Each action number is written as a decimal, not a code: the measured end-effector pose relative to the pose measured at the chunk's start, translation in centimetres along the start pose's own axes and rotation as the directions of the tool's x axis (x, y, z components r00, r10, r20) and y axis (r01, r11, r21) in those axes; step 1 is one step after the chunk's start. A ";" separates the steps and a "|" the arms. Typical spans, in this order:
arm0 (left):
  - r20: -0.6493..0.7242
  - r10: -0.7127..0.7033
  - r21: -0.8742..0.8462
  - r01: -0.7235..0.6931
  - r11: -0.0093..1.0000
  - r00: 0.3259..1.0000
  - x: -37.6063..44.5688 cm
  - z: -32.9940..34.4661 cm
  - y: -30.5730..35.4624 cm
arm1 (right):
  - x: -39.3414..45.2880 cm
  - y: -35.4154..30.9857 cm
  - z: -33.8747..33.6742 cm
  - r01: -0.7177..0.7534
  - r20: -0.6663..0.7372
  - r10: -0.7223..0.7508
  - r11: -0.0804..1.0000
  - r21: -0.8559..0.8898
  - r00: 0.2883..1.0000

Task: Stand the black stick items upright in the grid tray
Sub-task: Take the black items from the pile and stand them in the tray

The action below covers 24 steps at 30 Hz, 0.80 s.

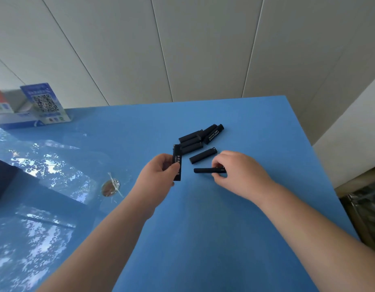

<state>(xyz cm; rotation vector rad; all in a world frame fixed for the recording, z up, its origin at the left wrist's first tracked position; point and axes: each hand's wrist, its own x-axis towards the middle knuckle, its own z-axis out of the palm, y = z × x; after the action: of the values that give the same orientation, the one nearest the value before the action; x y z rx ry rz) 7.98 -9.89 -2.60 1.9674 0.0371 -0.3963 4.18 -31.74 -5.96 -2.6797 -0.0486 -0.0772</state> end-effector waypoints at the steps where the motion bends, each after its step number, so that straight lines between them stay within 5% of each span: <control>1: -0.004 0.001 -0.010 -0.001 1.000 1.000 -0.1 -0.1 0.0 | -0.5 -0.1 -0.2 -0.022 -0.001 0.022 0.997 0.074 1.000; 5: 0.024 0.014 -0.038 -0.013 0.999 1.000 -0.7 0.0 0.0 | -1.9 -0.5 -0.5 -0.126 -0.029 0.159 0.872 0.473 0.987; 9: 0.106 0.053 -0.092 -0.043 0.995 0.993 -1.5 0.2 0.0 | -2.6 -1.0 -0.6 -0.197 0.002 0.266 0.710 0.676 0.964; 14: 0.152 0.043 -0.223 -0.009 0.975 0.987 -2.4 -0.6 -0.8 | -2.9 -2.4 0.1 -0.210 0.067 0.247 0.616 0.759 0.967; 24: -0.013 0.008 -0.330 -0.012 0.944 1.000 -5.1 -7.2 -3.8 | -1.4 -10.0 2.3 -0.145 0.079 0.138 0.573 0.806 0.987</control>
<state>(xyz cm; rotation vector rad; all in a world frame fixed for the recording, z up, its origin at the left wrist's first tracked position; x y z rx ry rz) 4.27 -1.11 -1.87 1.6373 0.0945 -0.3477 2.42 -21.80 -3.69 -1.7304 0.1103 0.0114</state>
